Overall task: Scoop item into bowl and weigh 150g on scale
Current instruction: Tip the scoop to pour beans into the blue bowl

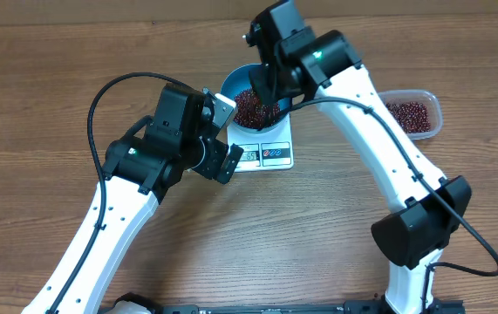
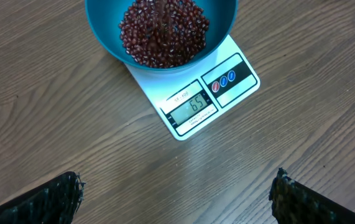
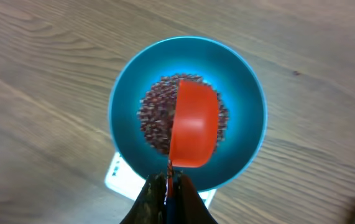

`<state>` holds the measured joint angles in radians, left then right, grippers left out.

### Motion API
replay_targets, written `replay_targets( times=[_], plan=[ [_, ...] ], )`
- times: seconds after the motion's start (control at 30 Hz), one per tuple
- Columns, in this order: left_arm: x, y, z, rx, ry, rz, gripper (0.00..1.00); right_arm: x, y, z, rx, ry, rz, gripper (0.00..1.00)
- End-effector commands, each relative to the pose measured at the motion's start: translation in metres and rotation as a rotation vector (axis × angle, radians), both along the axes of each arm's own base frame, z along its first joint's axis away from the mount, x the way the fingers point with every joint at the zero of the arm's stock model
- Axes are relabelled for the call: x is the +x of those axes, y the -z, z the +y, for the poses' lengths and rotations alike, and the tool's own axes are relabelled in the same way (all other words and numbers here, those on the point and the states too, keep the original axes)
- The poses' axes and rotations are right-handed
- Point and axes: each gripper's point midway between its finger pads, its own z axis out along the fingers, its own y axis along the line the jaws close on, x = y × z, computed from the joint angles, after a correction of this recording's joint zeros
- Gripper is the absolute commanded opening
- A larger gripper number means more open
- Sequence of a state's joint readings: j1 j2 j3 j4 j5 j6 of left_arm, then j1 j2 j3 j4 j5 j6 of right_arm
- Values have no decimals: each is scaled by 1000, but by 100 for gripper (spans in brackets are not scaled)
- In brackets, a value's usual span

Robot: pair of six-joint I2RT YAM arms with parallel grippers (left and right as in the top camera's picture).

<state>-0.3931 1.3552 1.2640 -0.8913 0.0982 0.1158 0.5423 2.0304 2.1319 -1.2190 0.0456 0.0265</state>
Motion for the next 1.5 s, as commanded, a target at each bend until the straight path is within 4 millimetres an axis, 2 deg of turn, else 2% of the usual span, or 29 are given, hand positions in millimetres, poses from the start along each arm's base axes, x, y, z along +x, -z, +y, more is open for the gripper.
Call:
replay_targets(
  times=[0.0,0.93,1.47],
  plan=[
    [-1,1,-5,-1,30,2,99,9,-18,-14,-93,61,-103,4],
    [-1,1,-5,-1,30,2,100,-1,-14,-7,-100,1,-72,4],
    [-1,1,-5,-1,30,2,100,-3,-27,-9,-131,-58,-117,4]
  ],
)
